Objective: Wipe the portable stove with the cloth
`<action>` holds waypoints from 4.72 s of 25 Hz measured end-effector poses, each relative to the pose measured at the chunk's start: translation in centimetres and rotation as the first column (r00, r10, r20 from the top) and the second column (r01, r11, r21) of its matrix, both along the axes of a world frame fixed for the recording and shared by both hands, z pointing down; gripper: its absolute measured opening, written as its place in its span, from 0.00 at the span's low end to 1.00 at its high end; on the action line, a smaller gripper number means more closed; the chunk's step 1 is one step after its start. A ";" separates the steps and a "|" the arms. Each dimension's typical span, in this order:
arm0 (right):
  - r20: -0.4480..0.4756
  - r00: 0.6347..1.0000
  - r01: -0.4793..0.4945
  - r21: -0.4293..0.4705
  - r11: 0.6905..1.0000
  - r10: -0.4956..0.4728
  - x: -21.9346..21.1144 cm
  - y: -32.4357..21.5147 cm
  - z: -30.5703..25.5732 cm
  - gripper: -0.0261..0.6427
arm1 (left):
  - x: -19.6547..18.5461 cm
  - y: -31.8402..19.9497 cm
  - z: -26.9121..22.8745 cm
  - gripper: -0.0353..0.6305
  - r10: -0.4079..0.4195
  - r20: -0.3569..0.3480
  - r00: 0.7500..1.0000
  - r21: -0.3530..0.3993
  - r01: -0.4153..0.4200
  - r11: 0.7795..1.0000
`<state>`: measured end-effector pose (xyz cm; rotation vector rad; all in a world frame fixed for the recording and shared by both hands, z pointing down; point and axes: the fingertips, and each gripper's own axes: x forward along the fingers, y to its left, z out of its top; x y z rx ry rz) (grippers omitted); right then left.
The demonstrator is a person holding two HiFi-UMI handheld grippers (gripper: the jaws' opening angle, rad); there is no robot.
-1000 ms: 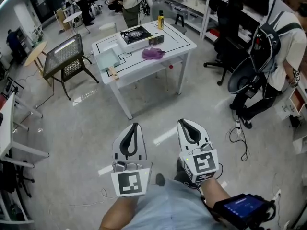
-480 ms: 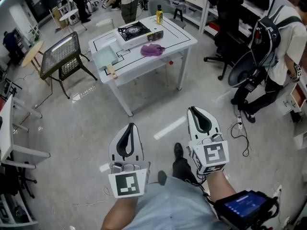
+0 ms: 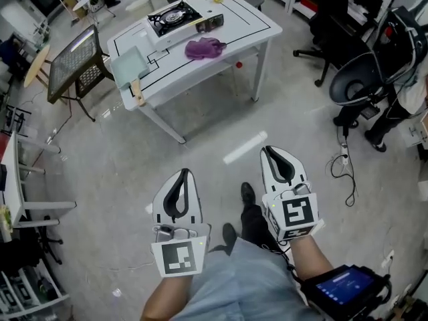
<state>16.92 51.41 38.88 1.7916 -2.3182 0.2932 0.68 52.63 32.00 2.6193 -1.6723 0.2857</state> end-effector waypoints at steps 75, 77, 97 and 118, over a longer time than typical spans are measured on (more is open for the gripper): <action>-0.064 0.860 0.510 0.069 0.857 -0.507 -6.3 -59.5 -1.5 0.12 | -2.8 -57.5 -3.1 0.08 -0.296 -0.041 0.954 0.111 0.299 0.948; -0.050 0.836 0.548 0.063 0.834 -0.546 -6.8 -60.3 -0.1 0.12 | -2.9 -58.5 -1.8 0.08 -0.314 -0.036 0.949 0.075 0.315 0.946; -0.125 0.467 0.791 -0.384 0.477 -0.875 -11.8 -60.1 17.0 0.39 | -5.7 -64.6 11.1 0.08 -0.426 0.024 0.904 -0.194 0.422 0.885; 0.028 0.601 0.787 -0.194 0.585 -0.799 -11.7 -63.1 4.1 0.22 | -4.8 -64.1 1.6 0.08 -0.404 -0.024 0.914 -0.034 0.403 0.914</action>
